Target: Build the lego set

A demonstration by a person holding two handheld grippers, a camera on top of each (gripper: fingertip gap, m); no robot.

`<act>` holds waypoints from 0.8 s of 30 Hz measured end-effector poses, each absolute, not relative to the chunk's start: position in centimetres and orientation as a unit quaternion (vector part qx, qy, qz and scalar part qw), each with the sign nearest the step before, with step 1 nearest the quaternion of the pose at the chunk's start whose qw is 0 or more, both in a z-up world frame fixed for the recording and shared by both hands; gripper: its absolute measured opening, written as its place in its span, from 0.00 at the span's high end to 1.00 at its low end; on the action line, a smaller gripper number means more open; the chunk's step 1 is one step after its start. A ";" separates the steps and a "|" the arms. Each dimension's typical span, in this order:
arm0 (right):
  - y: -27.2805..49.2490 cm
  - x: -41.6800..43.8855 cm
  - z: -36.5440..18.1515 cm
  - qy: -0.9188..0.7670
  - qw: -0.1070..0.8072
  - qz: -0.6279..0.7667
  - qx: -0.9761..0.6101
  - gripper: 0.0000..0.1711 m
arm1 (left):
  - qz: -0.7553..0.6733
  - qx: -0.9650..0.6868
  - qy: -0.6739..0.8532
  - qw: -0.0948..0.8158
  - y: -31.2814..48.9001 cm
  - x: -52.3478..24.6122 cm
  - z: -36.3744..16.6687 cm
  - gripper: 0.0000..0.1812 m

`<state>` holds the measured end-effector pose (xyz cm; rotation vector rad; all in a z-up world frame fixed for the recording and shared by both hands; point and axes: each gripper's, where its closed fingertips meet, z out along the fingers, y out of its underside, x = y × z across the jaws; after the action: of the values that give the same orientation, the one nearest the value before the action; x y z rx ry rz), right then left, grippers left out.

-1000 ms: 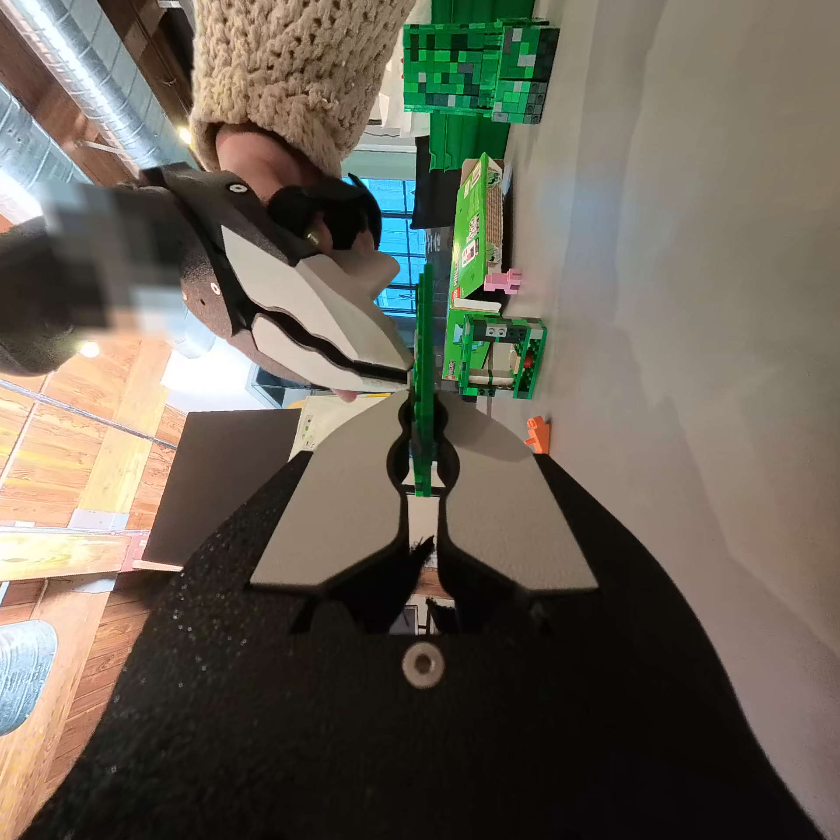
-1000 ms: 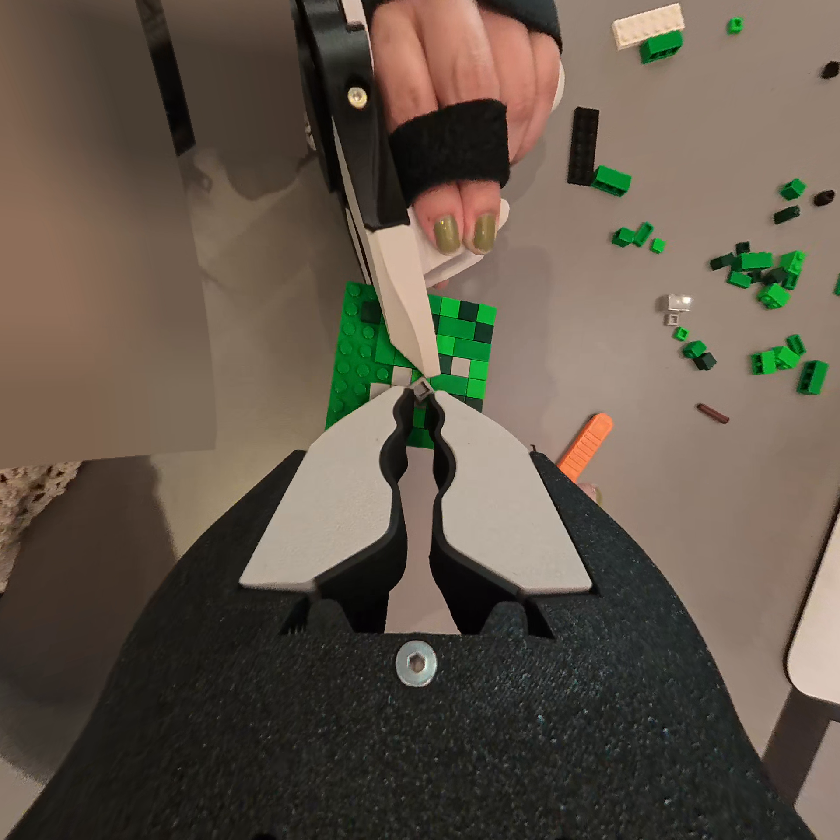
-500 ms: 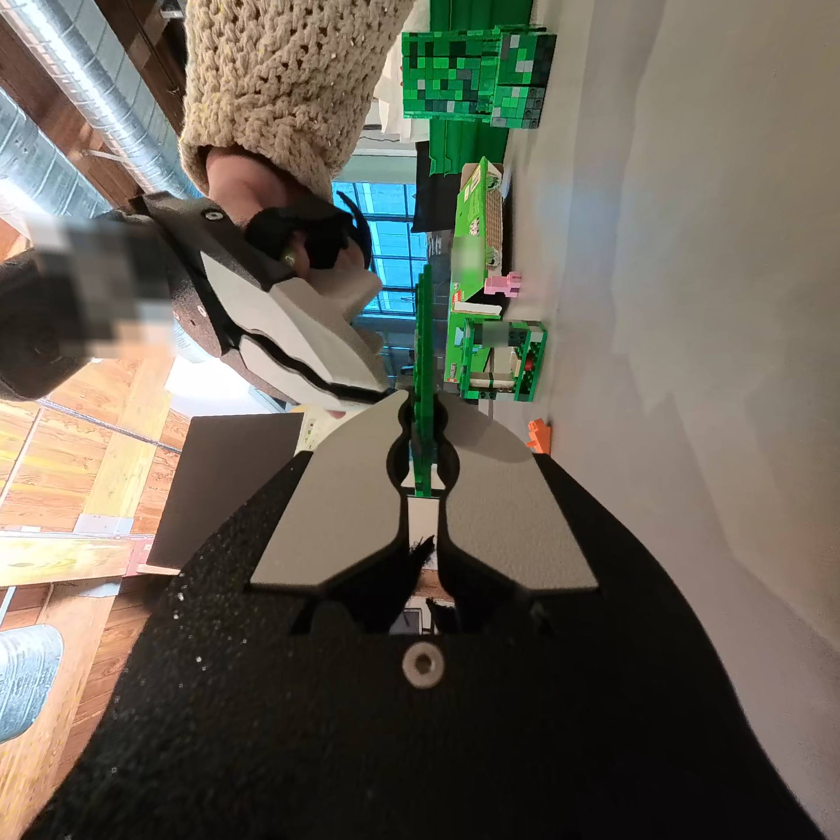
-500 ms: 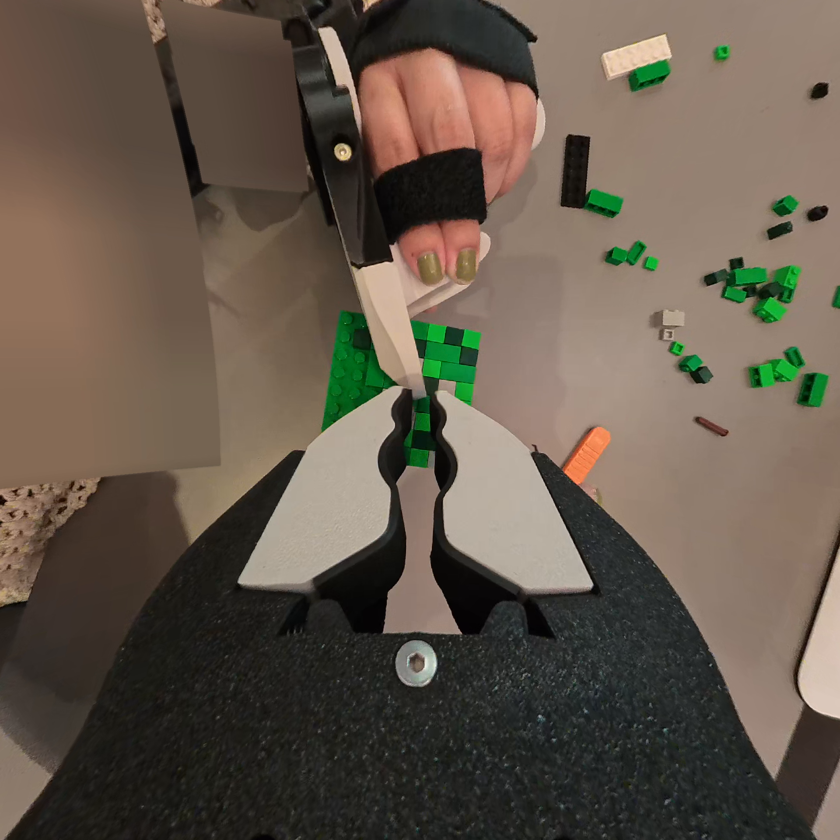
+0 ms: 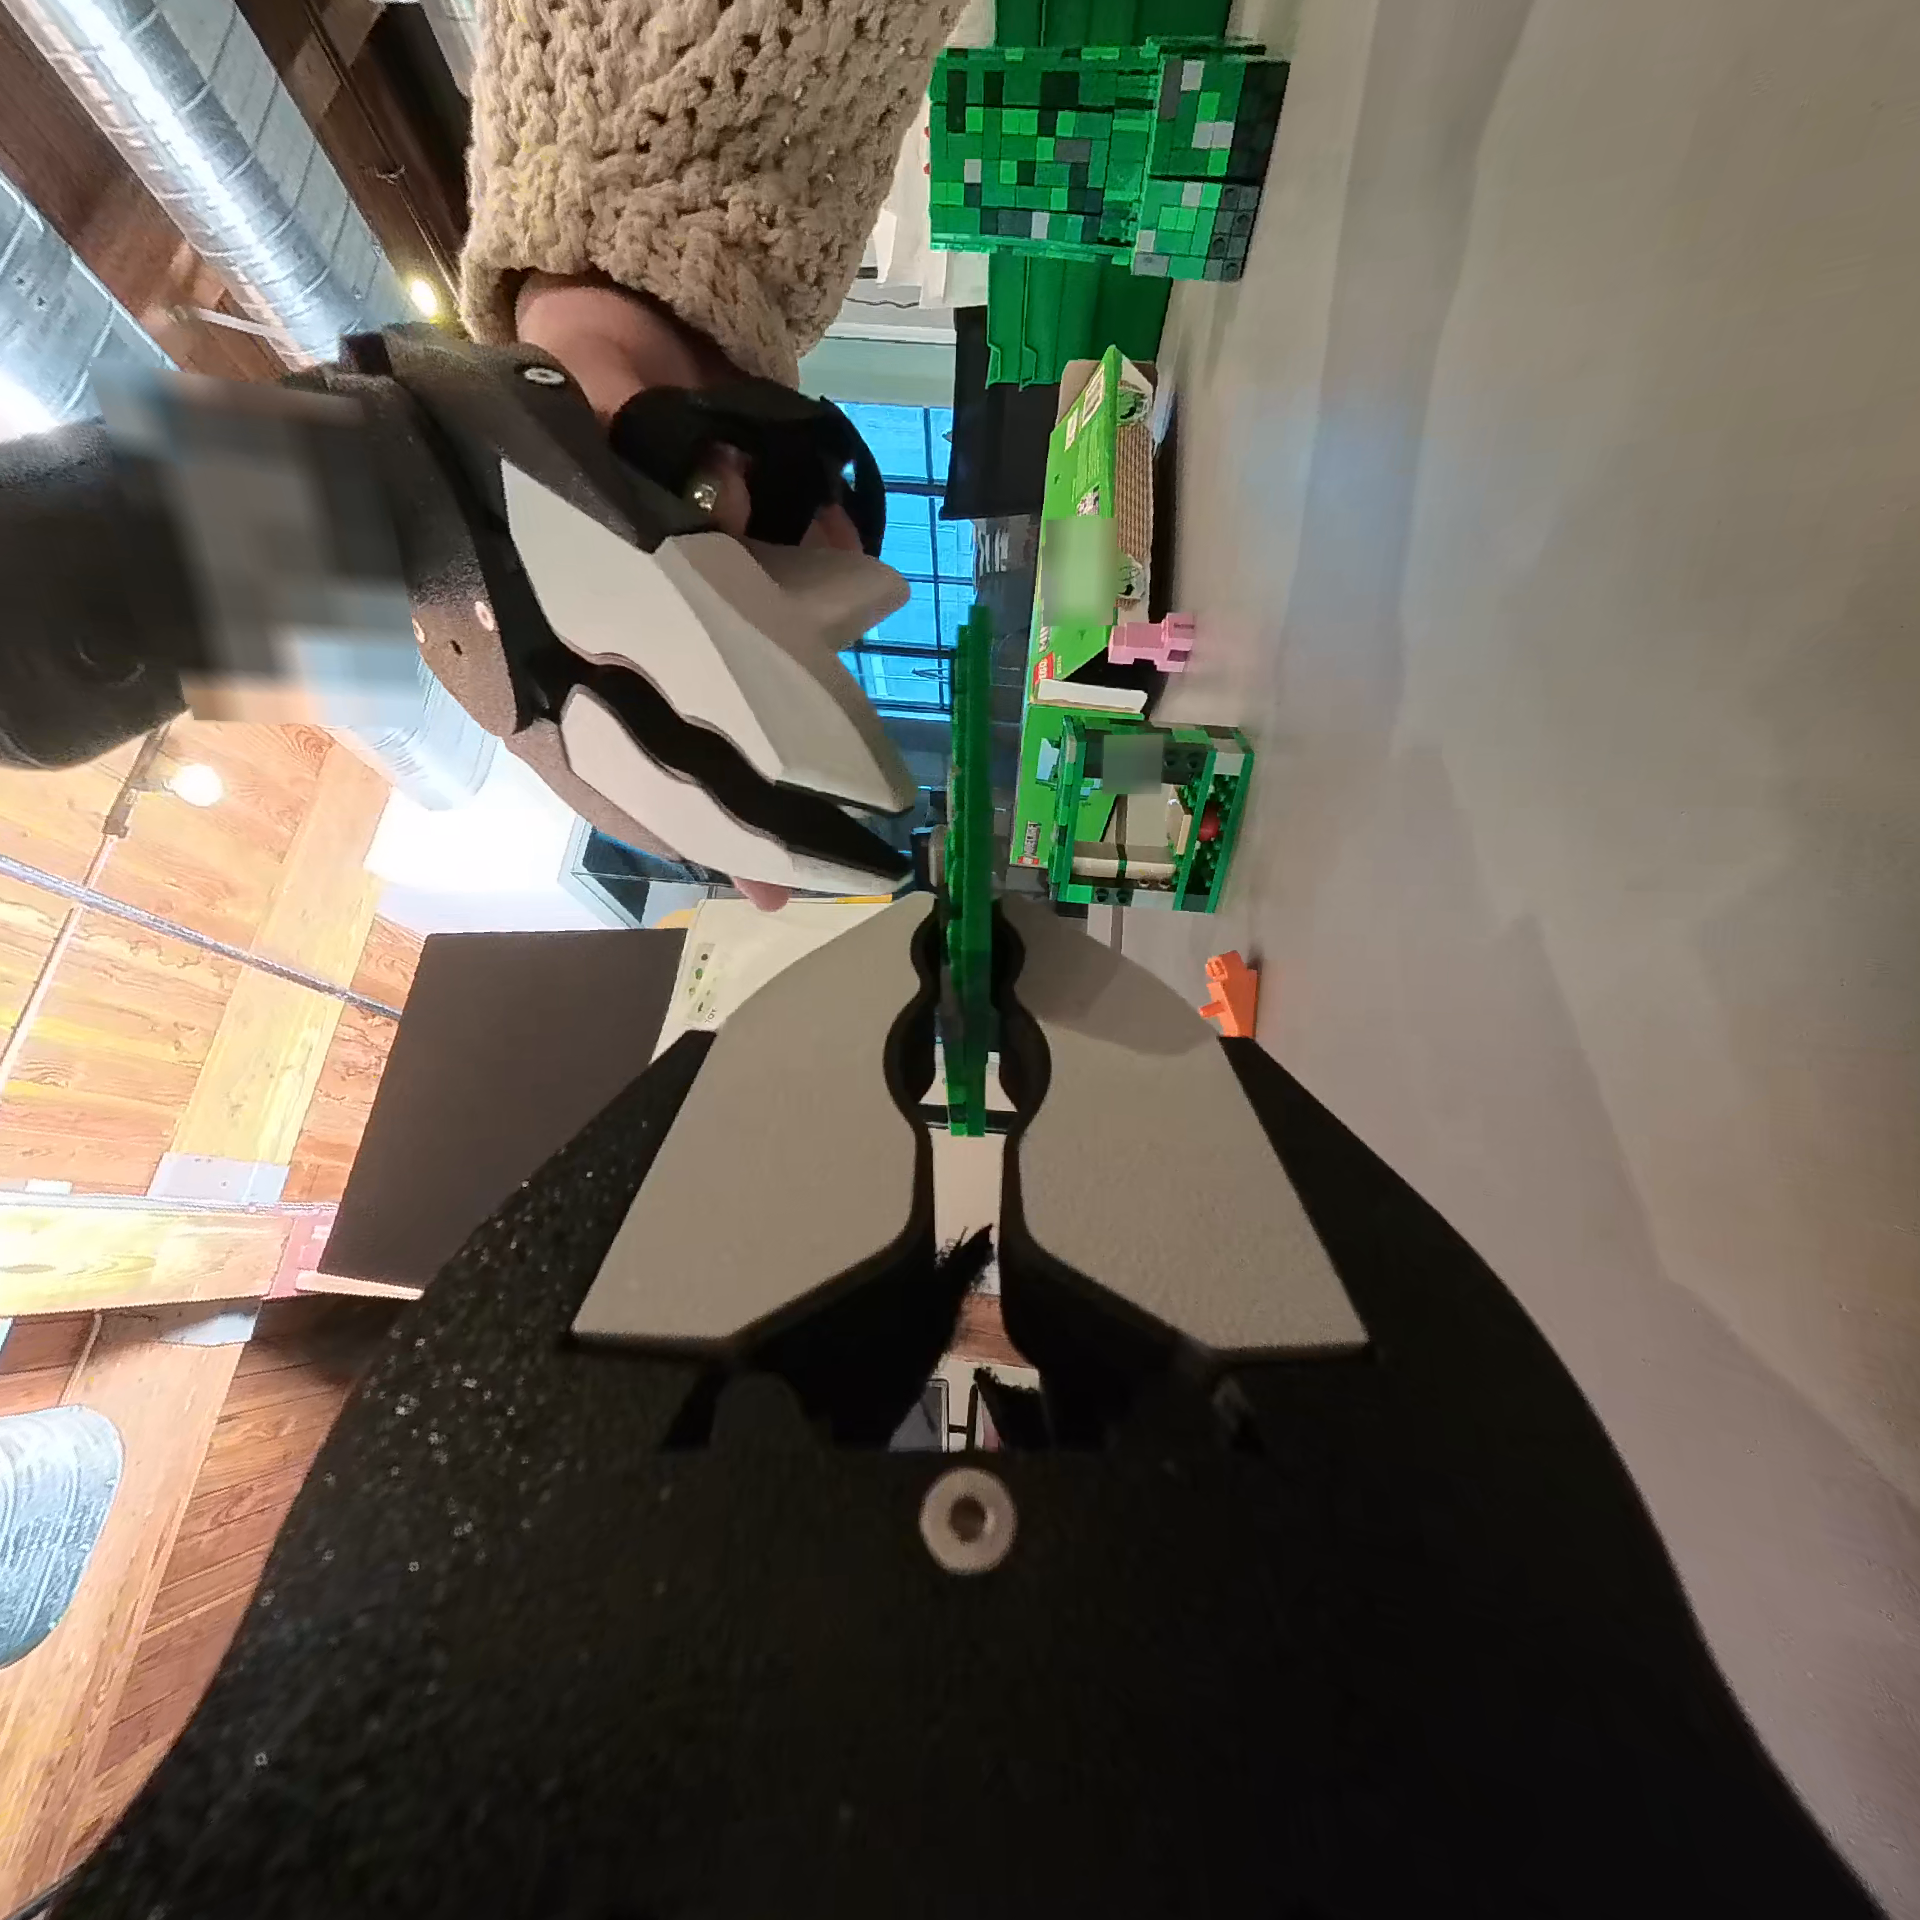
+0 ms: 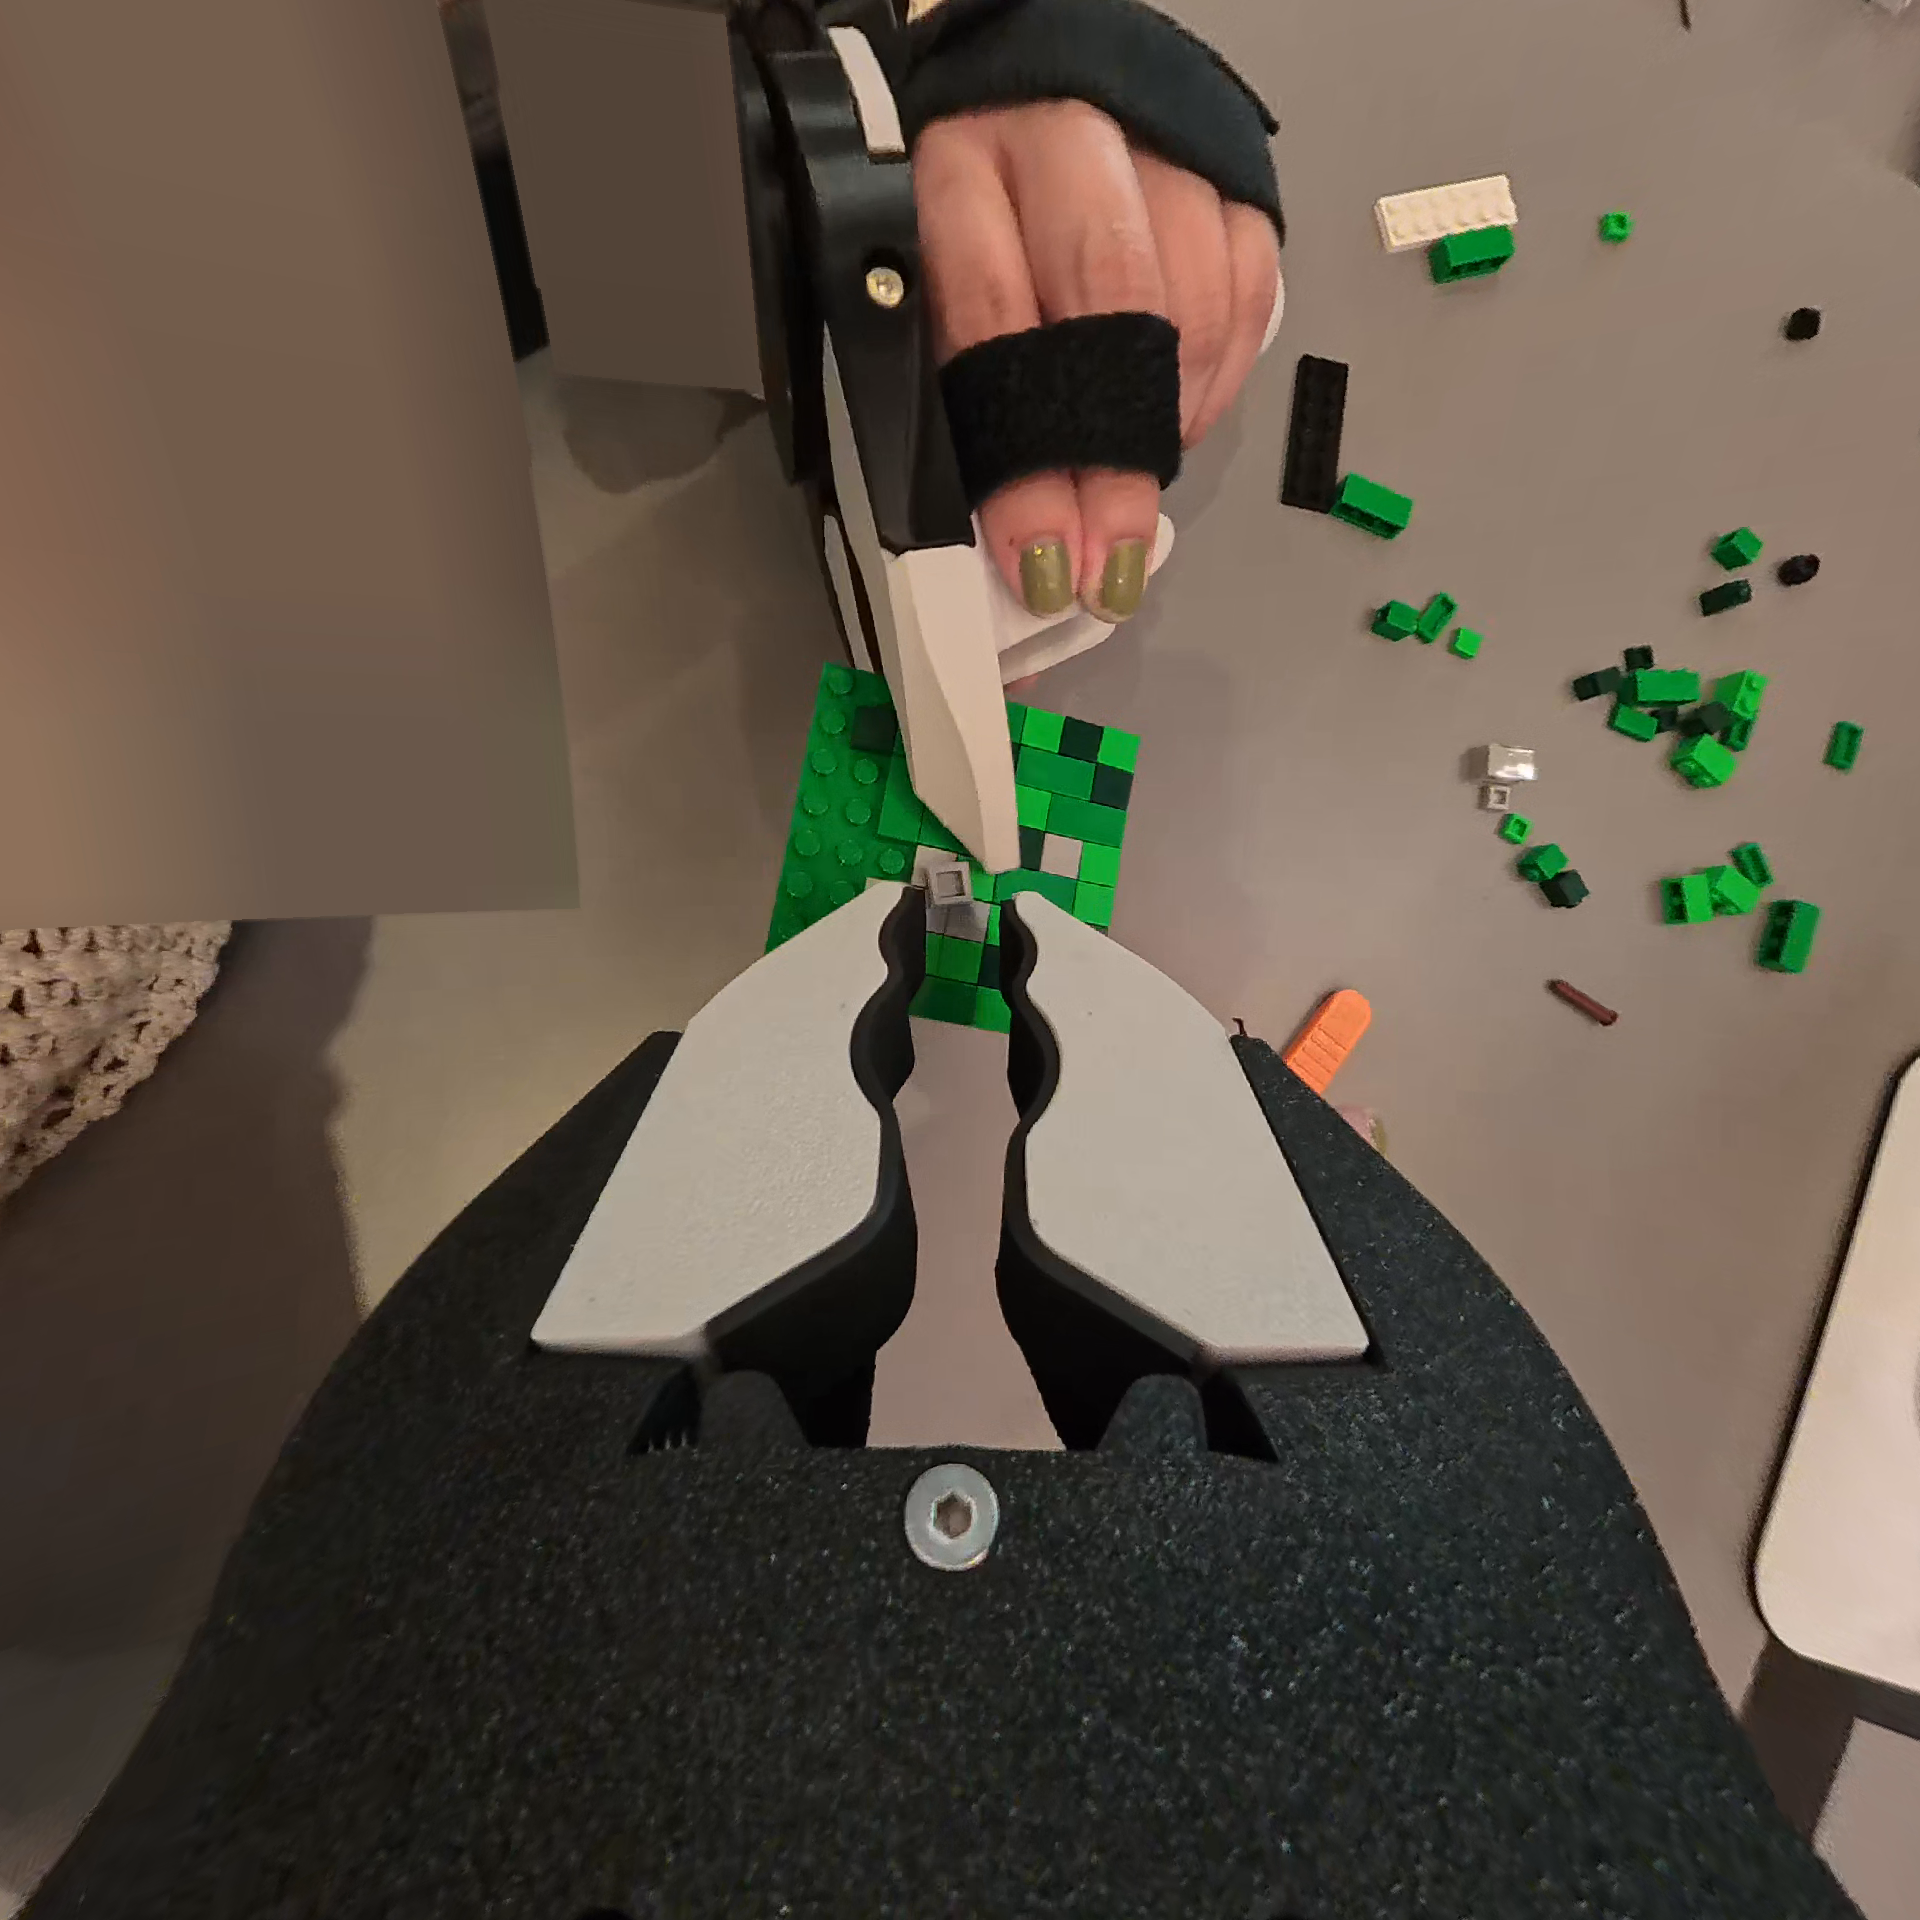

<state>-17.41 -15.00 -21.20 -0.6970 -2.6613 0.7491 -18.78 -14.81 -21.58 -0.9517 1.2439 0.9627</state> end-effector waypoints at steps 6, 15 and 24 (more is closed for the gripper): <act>-15.3 -17.5 -21.8 -0.928 0.125 0.253 -0.245 0.96 | 0.416 -0.409 0.542 0.604 -14.8 -18.6 -21.7 0.97; -14.8 -17.3 -21.9 -0.942 0.103 0.214 -0.236 0.94 | 0.418 -0.410 0.540 0.605 -14.7 -18.4 -21.9 0.97; -14.9 -17.2 -22.4 -0.935 0.083 0.229 -0.258 0.96 | 0.422 -0.402 0.550 0.598 -14.3 -17.4 -22.4 0.97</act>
<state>-17.25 -14.85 -22.39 -0.7703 -2.7913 0.6829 -17.41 -14.29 -22.36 -0.9330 1.2754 0.9799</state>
